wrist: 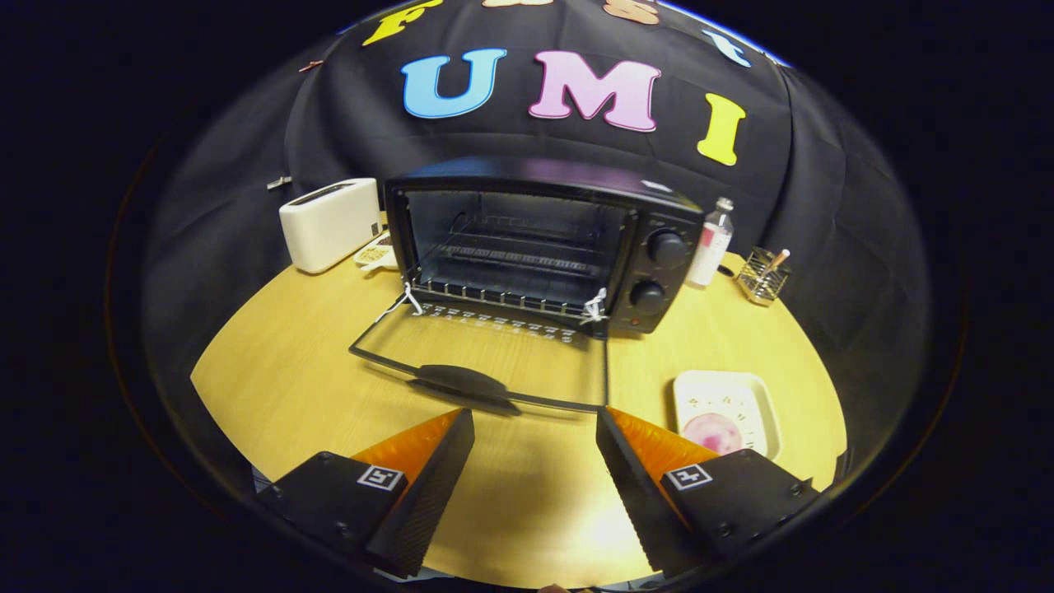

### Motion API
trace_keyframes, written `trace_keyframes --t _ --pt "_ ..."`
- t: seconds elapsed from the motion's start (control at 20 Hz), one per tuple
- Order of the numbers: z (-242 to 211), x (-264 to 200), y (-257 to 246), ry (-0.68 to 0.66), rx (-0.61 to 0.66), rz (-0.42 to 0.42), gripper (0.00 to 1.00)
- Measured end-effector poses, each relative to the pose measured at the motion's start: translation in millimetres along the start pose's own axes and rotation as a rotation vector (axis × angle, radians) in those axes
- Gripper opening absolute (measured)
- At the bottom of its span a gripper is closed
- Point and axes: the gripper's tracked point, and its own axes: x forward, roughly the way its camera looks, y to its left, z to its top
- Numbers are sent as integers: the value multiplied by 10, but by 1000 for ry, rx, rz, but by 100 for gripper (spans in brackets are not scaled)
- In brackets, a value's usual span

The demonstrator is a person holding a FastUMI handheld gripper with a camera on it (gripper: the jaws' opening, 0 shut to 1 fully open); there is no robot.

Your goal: Open the toaster oven, put the food inside, and close the toaster oven door.

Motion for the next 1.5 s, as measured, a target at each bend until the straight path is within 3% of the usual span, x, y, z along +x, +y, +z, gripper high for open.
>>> trace_keyframes --t 0.45,0.8,0.9,1.15,1.35,1.5 --pt "433 -273 -1310 -26 128 20 99" --pt "149 -26 -2175 87 257 91 100" --pt "-9 66 -2283 129 296 141 100" --pt "-538 365 -2606 252 349 161 100" --pt "-918 498 -2568 372 422 191 100" --pt "-880 618 -2546 373 406 211 100"
